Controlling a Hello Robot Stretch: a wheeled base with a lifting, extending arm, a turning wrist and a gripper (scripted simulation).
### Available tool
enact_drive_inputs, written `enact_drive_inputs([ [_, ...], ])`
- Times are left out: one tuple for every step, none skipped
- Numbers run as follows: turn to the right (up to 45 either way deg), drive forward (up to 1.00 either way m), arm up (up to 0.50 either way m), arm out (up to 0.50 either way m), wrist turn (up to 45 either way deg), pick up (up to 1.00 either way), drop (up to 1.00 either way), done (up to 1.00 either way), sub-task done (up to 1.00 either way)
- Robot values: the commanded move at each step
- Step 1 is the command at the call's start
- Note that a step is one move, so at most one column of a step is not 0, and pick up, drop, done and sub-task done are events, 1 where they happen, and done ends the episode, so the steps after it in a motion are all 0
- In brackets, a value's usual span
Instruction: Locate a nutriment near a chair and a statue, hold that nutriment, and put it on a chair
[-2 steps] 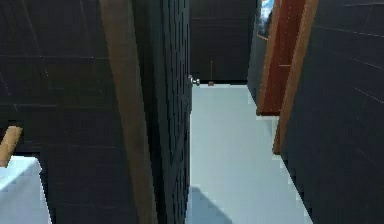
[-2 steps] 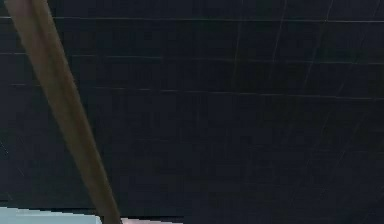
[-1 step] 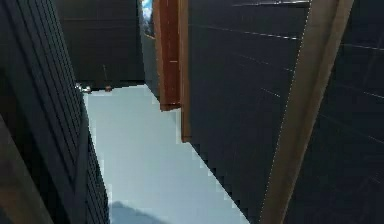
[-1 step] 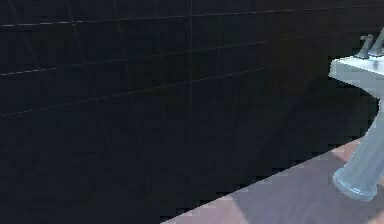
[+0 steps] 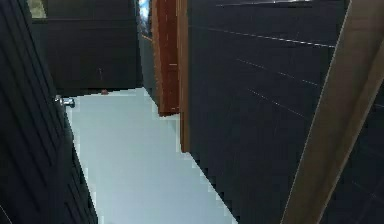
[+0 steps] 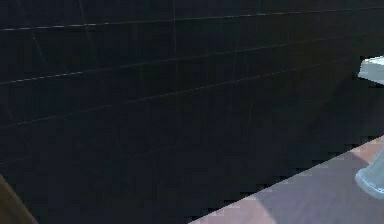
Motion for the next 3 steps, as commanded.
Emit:
enact_drive_inputs([
  [45.0,0.00,0.00,0.00,0.0,0.00,0.00,0.00,0.00],
  [18.0,0.00,0.00,0.00,0.0,0.00,0.00,0.00,0.00],
  [0.0,0.15,0.00,0.00,0.0,0.00,0.00,0.00,0.00],
])
